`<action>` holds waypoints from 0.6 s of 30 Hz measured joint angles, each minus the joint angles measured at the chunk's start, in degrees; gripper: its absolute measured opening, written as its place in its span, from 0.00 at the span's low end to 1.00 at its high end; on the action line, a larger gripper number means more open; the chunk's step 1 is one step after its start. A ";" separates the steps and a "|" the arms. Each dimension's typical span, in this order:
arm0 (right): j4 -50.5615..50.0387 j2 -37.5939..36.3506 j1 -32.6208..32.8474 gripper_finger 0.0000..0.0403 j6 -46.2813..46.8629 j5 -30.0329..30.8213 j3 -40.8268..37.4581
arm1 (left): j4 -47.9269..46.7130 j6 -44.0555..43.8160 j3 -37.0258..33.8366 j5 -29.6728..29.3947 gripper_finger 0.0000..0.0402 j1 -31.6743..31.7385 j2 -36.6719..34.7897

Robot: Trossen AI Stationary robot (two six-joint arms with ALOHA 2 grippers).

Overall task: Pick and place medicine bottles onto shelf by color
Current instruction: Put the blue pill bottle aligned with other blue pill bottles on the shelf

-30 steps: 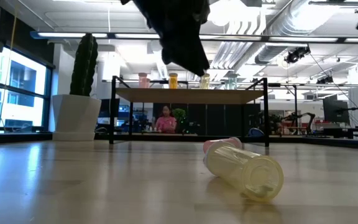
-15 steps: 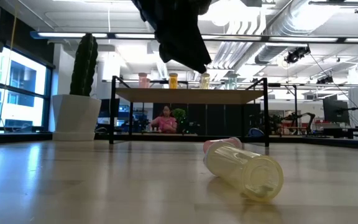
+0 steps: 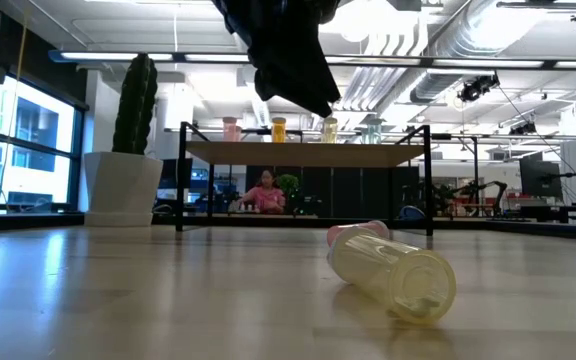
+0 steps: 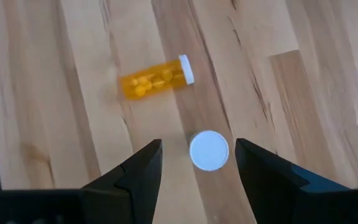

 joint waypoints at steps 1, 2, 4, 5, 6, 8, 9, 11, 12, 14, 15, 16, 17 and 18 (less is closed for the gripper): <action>0.21 0.52 0.00 0.48 0.15 0.28 0.00 | 0.00 0.00 0.00 0.00 0.43 0.00 0.00; 0.28 0.98 0.00 0.48 0.70 0.51 0.00 | 0.00 0.00 0.00 0.00 0.43 0.00 0.00; 0.32 2.06 0.00 0.48 1.78 0.61 0.00 | -0.01 0.00 0.00 0.00 0.43 0.00 0.00; 0.23 2.65 0.00 0.48 2.34 0.60 0.00 | -0.02 0.05 0.00 0.00 0.43 0.00 0.00; 0.20 3.24 0.00 0.48 2.54 0.61 0.00 | -0.02 0.07 0.00 0.00 0.43 0.00 0.00; 0.24 4.38 0.00 0.48 2.58 0.59 0.00 | -0.02 0.04 0.00 0.00 0.43 0.00 0.00; 0.24 5.03 0.00 0.48 2.58 0.59 0.00 | -0.02 0.09 0.02 0.00 0.43 0.00 0.00; 0.36 6.01 0.00 0.48 2.58 0.59 0.00 | -0.04 0.13 0.02 0.00 0.43 0.00 0.00; 0.50 6.47 0.00 0.48 2.59 0.59 0.00 | -0.04 0.13 0.02 0.00 0.43 0.00 0.00; 0.48 7.21 0.00 0.48 2.88 0.58 0.00 | -0.18 0.15 0.02 0.00 0.43 0.00 0.00; 0.29 7.51 0.00 0.48 3.31 0.57 0.00 | -0.32 0.15 0.02 0.00 0.43 0.00 0.00; -0.01 7.79 0.00 0.48 3.98 0.59 0.00 | -0.38 0.15 0.02 0.00 0.43 0.00 0.02; -0.37 8.09 0.00 0.48 4.57 0.59 0.00 | -0.44 0.13 0.02 0.00 0.43 0.00 0.02; -0.65 8.34 0.00 0.48 5.16 0.56 0.00 | -0.44 0.13 0.02 0.00 0.43 0.00 0.02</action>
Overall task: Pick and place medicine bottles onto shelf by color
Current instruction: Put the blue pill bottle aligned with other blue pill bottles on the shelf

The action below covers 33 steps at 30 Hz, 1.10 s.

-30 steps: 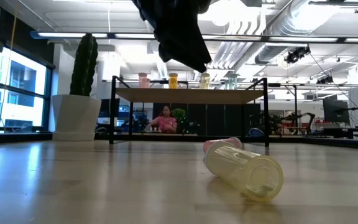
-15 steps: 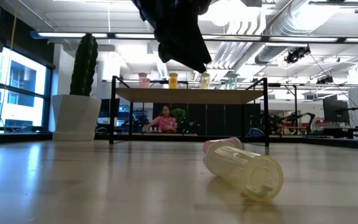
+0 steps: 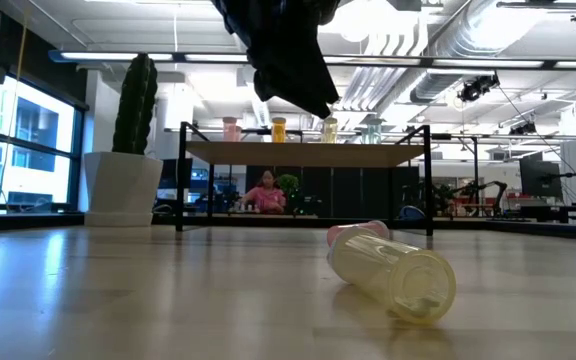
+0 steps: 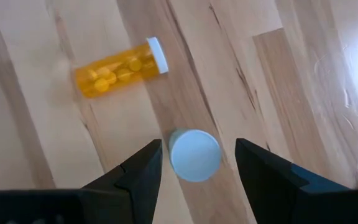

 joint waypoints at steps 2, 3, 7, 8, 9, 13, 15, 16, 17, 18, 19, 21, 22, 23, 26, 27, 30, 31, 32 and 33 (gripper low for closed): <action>-0.05 0.29 0.00 0.48 0.48 0.00 0.00 | 0.00 0.02 0.00 0.00 0.43 0.00 0.00; -0.05 0.29 0.00 0.48 0.70 0.02 0.00 | 0.00 0.00 0.00 0.00 0.43 0.00 0.00; -0.03 0.29 0.00 0.48 0.80 0.63 0.00 | -0.02 0.00 0.00 0.00 0.43 0.00 0.00; -0.03 0.29 -0.02 0.48 0.83 0.63 0.00 | -0.05 0.02 0.00 0.00 0.43 0.00 0.00; -0.03 0.29 -0.04 0.48 0.83 0.63 0.00 | -0.07 0.00 0.00 0.00 0.43 0.00 0.00; 0.38 0.29 -0.04 0.46 0.78 0.54 0.00 | -0.26 0.02 0.02 0.00 0.43 0.00 0.02; 0.44 0.29 -0.04 0.45 0.78 0.46 0.00 | -0.49 0.02 0.02 0.00 0.43 0.00 0.02; 0.43 0.29 -0.04 0.44 0.76 0.33 0.00 | -0.56 0.04 0.02 0.00 0.43 0.02 0.02; 0.43 0.29 -0.07 0.44 0.76 0.28 0.00 | -0.57 0.02 0.02 0.00 0.43 0.04 0.02; 0.43 0.29 -0.09 0.43 0.74 0.26 0.00 | -0.62 0.02 0.02 0.00 0.43 0.09 0.02; 0.43 0.29 -0.09 0.43 0.74 0.23 0.00 | -0.69 0.03 0.02 0.01 0.43 0.15 0.02; 0.43 0.29 -0.09 0.43 0.77 0.15 0.00 | -0.78 0.03 0.02 0.00 0.43 0.15 0.02; 0.43 0.29 -0.09 0.43 0.82 0.02 0.00 | -0.90 0.02 0.02 0.00 0.43 0.15 0.02; 0.43 0.29 -0.11 0.43 0.97 -0.15 0.00 | -0.98 0.02 0.02 0.00 0.43 0.15 0.02; 0.40 0.29 -0.13 0.43 1.72 -0.80 0.00 | -1.23 0.04 0.02 0.00 0.43 0.15 0.02; 0.40 0.29 -0.13 0.43 1.95 -0.84 0.00 | -1.30 0.02 0.02 0.00 0.43 0.15 0.02; 0.40 0.29 -0.13 0.42 2.11 -0.84 0.00 | -1.35 0.03 0.02 0.01 0.43 0.15 0.04; 0.40 0.29 -0.13 0.42 2.11 -0.83 0.00 | -1.34 0.03 0.02 0.00 0.43 0.15 0.04; 0.40 0.29 -0.13 0.42 2.13 -0.83 0.00 | -1.36 0.03 0.02 0.01 0.43 0.15 0.04; 0.40 0.29 -0.13 0.41 2.11 -0.83 0.00 | -1.36 0.04 0.02 0.00 0.43 0.15 0.04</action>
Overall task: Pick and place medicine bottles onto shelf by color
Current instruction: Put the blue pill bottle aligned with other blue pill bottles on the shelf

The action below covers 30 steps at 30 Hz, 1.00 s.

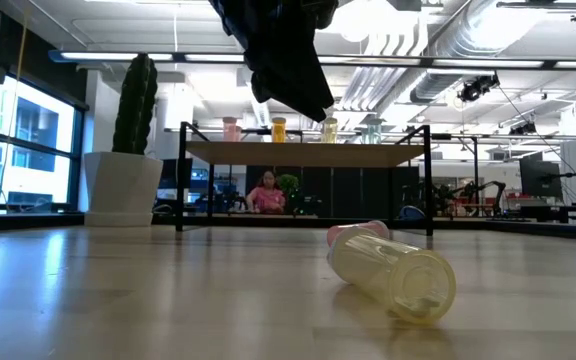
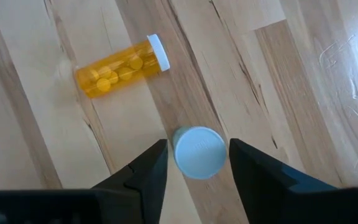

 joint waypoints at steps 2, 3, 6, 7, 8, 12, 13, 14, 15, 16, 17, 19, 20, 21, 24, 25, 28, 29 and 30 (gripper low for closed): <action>0.00 0.00 0.00 0.38 0.02 0.00 0.00 | 0.00 0.00 0.00 0.02 0.43 0.00 0.00; 0.00 0.00 0.00 0.36 0.02 0.00 0.00 | 0.00 0.00 0.00 0.00 0.43 0.00 0.00; 0.00 0.00 0.00 0.32 0.02 0.02 0.00 | -0.02 0.00 0.00 0.02 0.43 0.00 0.00; 0.00 -0.02 0.00 0.30 0.02 0.05 0.00 | -0.08 0.00 0.00 0.00 0.43 0.00 0.00; 0.00 -0.02 0.00 0.29 0.02 0.07 0.02 | -0.21 0.00 0.00 0.00 0.43 0.00 0.00; 0.02 -0.02 0.00 0.28 0.02 0.13 0.02 | -1.65 -0.02 0.00 0.02 0.43 0.00 -0.09; 0.01 -0.02 0.00 0.28 0.02 0.13 0.02 | -2.60 -0.04 0.00 0.02 0.43 0.00 -0.34; 0.02 -0.02 0.00 0.28 0.06 0.13 0.02 | -3.38 -0.05 0.00 0.01 0.43 0.00 -0.67; 0.02 -0.02 0.00 0.28 0.18 0.15 0.02 | -3.60 -0.04 0.00 0.00 0.43 0.00 -1.18; 0.04 -0.04 -0.02 0.28 0.20 0.13 0.04 | -4.25 -0.04 0.00 -0.03 0.43 0.00 -1.81; 0.24 -0.08 -0.02 0.27 0.20 0.13 0.04 | -4.92 -0.04 0.00 -0.26 0.43 0.00 -2.56; 0.61 -0.19 -0.02 0.27 0.31 0.30 0.14 | -5.11 0.50 0.01 -1.05 0.43 0.00 -4.10; 0.44 -0.35 -0.02 0.27 0.69 0.78 0.30 | -5.15 1.24 0.03 -1.29 0.43 0.00 -4.98; 0.32 -0.60 -0.02 0.27 1.22 1.39 0.57 | -5.51 2.04 0.02 -1.52 0.43 0.00 -6.02; 0.15 -1.70 -0.02 0.27 1.70 4.17 1.83 | -6.04 4.53 0.06 -2.89 0.43 0.00 -9.51; -0.24 -2.10 -0.06 0.27 1.82 5.39 2.31 | -6.47 5.36 0.07 -3.99 0.43 0.07 -10.70; -1.95 -3.30 -1.14 0.27 2.08 8.56 3.91 | -7.51 8.22 0.04 -7.97 0.43 0.27 -13.84; -2.99 -3.64 -1.78 0.27 2.00 9.28 4.57 | -8.00 9.08 0.04 -9.09 0.43 0.42 -14.92; -4.30 -3.87 -2.65 0.27 1.69 10.06 5.37 | -8.90 9.89 0.04 -10.07 0.43 0.66 -16.04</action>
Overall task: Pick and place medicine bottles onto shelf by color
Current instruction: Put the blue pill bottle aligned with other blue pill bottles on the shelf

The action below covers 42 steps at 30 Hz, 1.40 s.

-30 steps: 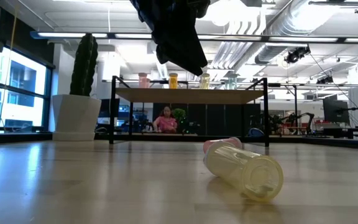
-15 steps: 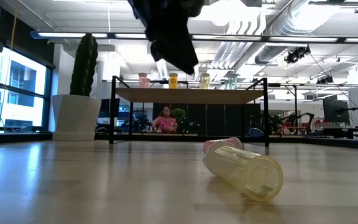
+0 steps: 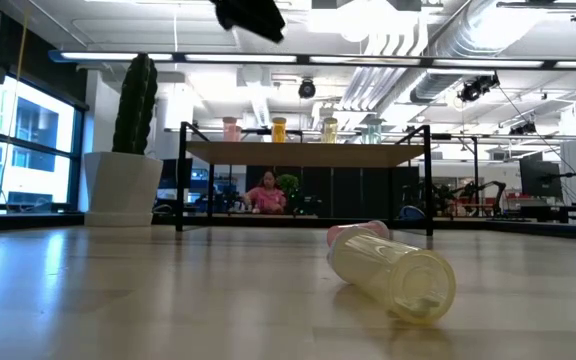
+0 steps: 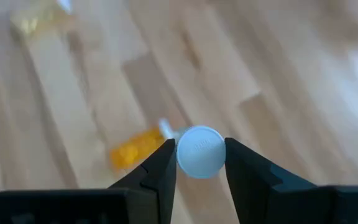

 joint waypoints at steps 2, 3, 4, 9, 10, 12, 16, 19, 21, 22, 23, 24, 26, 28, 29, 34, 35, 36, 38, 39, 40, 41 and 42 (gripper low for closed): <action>-2.49 -0.46 -1.89 0.27 -0.71 1.52 1.66 | -0.32 1.30 0.04 -1.41 0.43 0.26 -1.61; -3.90 -0.77 -2.96 0.27 -1.45 2.35 2.47 | -0.92 1.54 0.04 -1.49 0.43 0.56 -2.26; -5.32 -1.04 -4.25 0.27 -2.32 3.32 3.41 | -2.10 1.56 0.01 -1.42 0.43 0.92 -2.82; -11.43 -2.66 -11.68 0.27 -8.84 6.32 8.47 | -6.33 1.77 -0.13 -1.08 0.43 1.88 -4.12; -12.31 -3.15 -13.58 0.27 -10.45 6.35 9.48 | -6.83 2.18 -0.12 -1.08 0.43 2.07 -4.39; -14.82 -4.11 -17.69 0.27 -14.28 6.38 11.52 | -7.00 3.11 0.02 -1.07 0.43 2.22 -4.58; -16.66 -6.25 -26.72 0.27 -23.70 6.38 15.36 | -8.31 4.32 -0.07 -1.05 0.43 2.80 -4.92; -16.60 -7.83 -33.40 0.27 -31.28 6.38 18.25 | -8.94 4.57 -0.07 -1.06 0.43 3.17 -5.13; -16.62 -8.63 -37.83 0.27 -36.14 6.35 20.30 | -9.18 4.57 -0.07 -1.02 0.43 3.41 -5.42; -16.60 -8.90 -40.07 0.27 -38.50 6.28 21.38 | -9.16 4.57 -0.04 -1.04 0.43 3.47 -5.50; -16.61 -9.06 -42.20 0.27 -40.91 6.00 22.53 | -9.21 4.57 -0.04 -1.05 0.43 3.47 -5.51; -16.61 -9.11 -44.47 0.27 -43.45 5.41 23.71 | -9.41 4.57 -0.04 -1.05 0.43 3.55 -5.52; -16.50 -9.06 -48.78 0.27 -48.64 3.40 25.89 | -9.81 4.57 -0.07 -1.01 0.43 3.86 -5.88; -15.28 -8.90 -53.12 0.27 -54.04 0.97 27.60 | -9.57 4.56 -0.02 -1.03 0.43 3.88 -6.14; -14.49 -8.79 -55.16 0.27 -56.59 -0.32 28.33 | -9.61 4.51 -0.02 -1.03 0.43 3.90 -6.10; -11.49 -8.77 -64.31 0.27 -65.54 -6.53 30.13 | -10.02 4.16 -0.04 -0.88 0.43 3.88 -5.99; -11.35 -8.77 -65.81 0.27 -66.65 -7.89 30.13 | -10.12 4.12 -0.04 -0.85 0.43 3.88 -5.98; -10.91 -8.76 -67.22 0.27 -67.74 -9.04 30.07 | -10.19 4.09 -0.04 -0.85 0.43 3.88 -5.97; -9.61 -8.53 -69.55 0.27 -69.55 -10.93 29.84 | -10.32 4.07 -0.04 -0.85 0.43 3.88 -5.97; -9.60 -8.18 -70.48 0.27 -70.22 -11.81 29.78 | -10.43 4.07 -0.04 -0.85 0.43 3.88 -5.97; -9.49 -7.70 -71.29 0.27 -71.04 -12.55 29.75 | -10.46 4.05 -0.04 -0.85 0.43 3.88 -5.97; -8.99 -7.15 -71.92 0.27 -71.81 -12.99 29.73 | -10.42 4.03 -0.04 -0.85 0.43 3.88 -5.97; -8.42 -6.59 -72.45 0.27 -72.48 -13.29 29.73 | -10.44 4.05 -0.04 -0.85 0.43 3.88 -5.97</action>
